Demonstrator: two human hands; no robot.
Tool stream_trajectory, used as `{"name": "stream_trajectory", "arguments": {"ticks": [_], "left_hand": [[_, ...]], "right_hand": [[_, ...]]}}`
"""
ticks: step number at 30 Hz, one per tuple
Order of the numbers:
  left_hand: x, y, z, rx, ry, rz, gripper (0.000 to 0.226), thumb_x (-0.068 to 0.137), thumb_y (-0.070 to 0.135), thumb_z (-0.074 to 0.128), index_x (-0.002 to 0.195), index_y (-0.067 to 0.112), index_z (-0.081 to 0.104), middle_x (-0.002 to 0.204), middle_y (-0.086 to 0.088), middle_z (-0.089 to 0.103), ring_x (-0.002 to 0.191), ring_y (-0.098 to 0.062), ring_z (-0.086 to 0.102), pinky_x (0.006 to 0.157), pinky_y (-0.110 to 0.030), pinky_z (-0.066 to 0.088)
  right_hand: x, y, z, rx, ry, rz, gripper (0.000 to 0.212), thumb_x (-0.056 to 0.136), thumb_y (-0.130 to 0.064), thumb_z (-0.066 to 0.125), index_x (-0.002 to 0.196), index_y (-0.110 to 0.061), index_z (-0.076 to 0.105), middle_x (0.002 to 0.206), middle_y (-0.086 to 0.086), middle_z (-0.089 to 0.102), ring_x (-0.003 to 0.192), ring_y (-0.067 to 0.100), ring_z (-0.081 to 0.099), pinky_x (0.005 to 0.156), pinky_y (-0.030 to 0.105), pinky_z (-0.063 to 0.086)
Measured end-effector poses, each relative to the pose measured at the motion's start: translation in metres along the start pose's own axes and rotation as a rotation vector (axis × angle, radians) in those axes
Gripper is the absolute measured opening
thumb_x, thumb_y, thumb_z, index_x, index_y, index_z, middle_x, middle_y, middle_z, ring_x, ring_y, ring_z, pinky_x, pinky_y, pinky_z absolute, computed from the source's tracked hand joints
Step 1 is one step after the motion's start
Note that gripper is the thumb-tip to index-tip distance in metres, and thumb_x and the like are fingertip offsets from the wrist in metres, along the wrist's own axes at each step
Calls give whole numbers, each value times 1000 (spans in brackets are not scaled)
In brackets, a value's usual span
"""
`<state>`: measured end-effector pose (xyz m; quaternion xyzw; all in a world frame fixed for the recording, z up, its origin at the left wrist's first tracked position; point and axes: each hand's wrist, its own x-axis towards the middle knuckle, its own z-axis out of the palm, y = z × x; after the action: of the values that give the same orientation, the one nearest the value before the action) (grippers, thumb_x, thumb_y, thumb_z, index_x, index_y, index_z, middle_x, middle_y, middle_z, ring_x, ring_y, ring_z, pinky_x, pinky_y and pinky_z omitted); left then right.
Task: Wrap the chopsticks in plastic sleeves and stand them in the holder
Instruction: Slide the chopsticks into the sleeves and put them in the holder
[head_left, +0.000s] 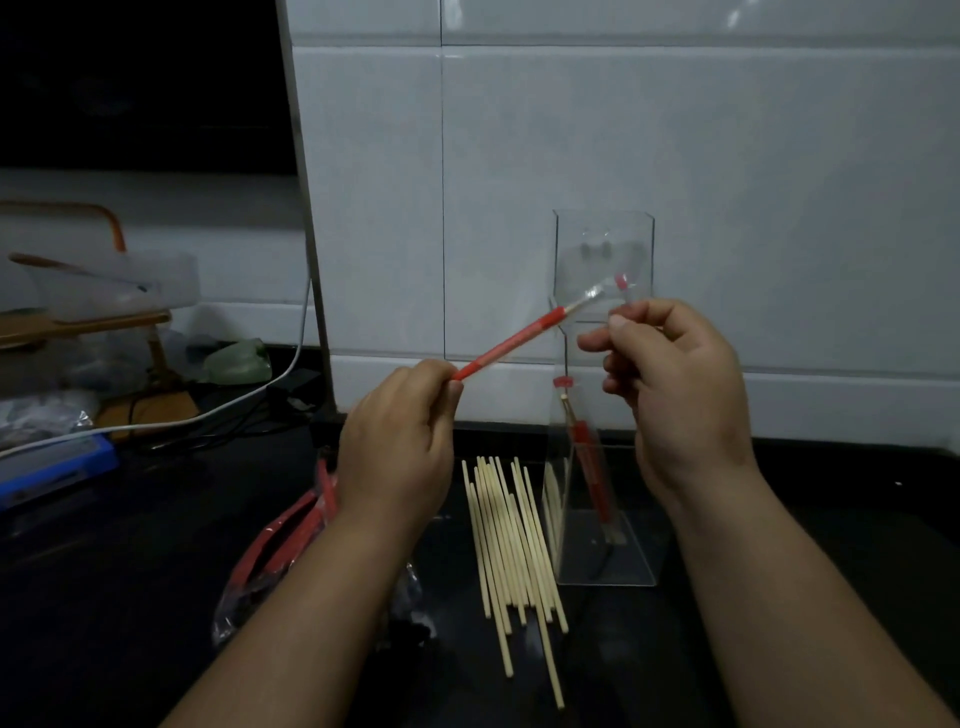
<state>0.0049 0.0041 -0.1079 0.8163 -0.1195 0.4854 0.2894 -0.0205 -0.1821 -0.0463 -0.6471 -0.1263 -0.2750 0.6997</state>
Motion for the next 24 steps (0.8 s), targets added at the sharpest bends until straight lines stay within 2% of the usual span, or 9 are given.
{"name": "stream_trajectory", "arguments": {"ticks": [3, 7, 11, 14, 17, 20, 24], "left_hand": [[-3, 5, 1, -75, -3, 14, 33, 100, 36, 39, 102, 14, 64, 80, 13, 50, 69, -3, 41, 57, -14, 30], [-5, 9, 2, -126, -60, 56, 37, 100, 38, 38, 105, 12, 65, 84, 10, 54, 74, -6, 45, 61, -15, 34], [-4, 9, 2, -146, -80, 18, 36, 101, 37, 38, 108, 15, 66, 88, 12, 55, 79, -3, 47, 65, -12, 35], [-5, 7, 3, -150, -72, -22, 30, 100, 32, 41, 96, 13, 64, 79, 10, 52, 73, -6, 45, 59, -17, 32], [-6, 12, 4, -142, -75, 22, 34, 101, 37, 39, 93, 13, 62, 75, 11, 49, 68, -7, 42, 57, -13, 28], [-7, 14, 4, -162, -85, 65, 37, 100, 40, 37, 96, 14, 63, 78, 12, 50, 66, -5, 43, 57, -15, 31], [-7, 11, 3, -186, -75, 77, 41, 100, 38, 39, 110, 12, 68, 96, 4, 67, 86, -2, 54, 67, -20, 41]], "right_hand": [[-1, -1, -1, -35, -75, -45, 12, 94, -19, 61, 105, -16, 65, 83, -3, 72, 72, -2, 63, 66, 20, 48], [-6, -4, 6, -130, -208, -132, 9, 94, -16, 62, 92, -20, 69, 78, -9, 72, 75, -4, 66, 61, 9, 47], [-1, -1, 4, -109, -100, -119, 12, 97, -19, 58, 92, -17, 69, 75, -8, 71, 68, -5, 61, 63, 14, 46], [2, 0, 1, -59, -38, -102, 12, 97, -20, 58, 96, -15, 69, 76, -7, 70, 66, -5, 59, 64, 16, 46], [-4, 0, 5, -118, -144, -106, 8, 94, -18, 62, 98, -16, 69, 82, -9, 69, 74, -7, 63, 62, 8, 46], [-7, 0, 8, -158, -206, -119, 7, 94, -16, 63, 94, -20, 69, 81, -12, 68, 79, -6, 64, 61, 6, 46], [1, -2, 1, -122, -53, -124, 7, 97, -21, 59, 93, -21, 65, 79, -9, 64, 68, 0, 56, 62, 17, 46]]}}
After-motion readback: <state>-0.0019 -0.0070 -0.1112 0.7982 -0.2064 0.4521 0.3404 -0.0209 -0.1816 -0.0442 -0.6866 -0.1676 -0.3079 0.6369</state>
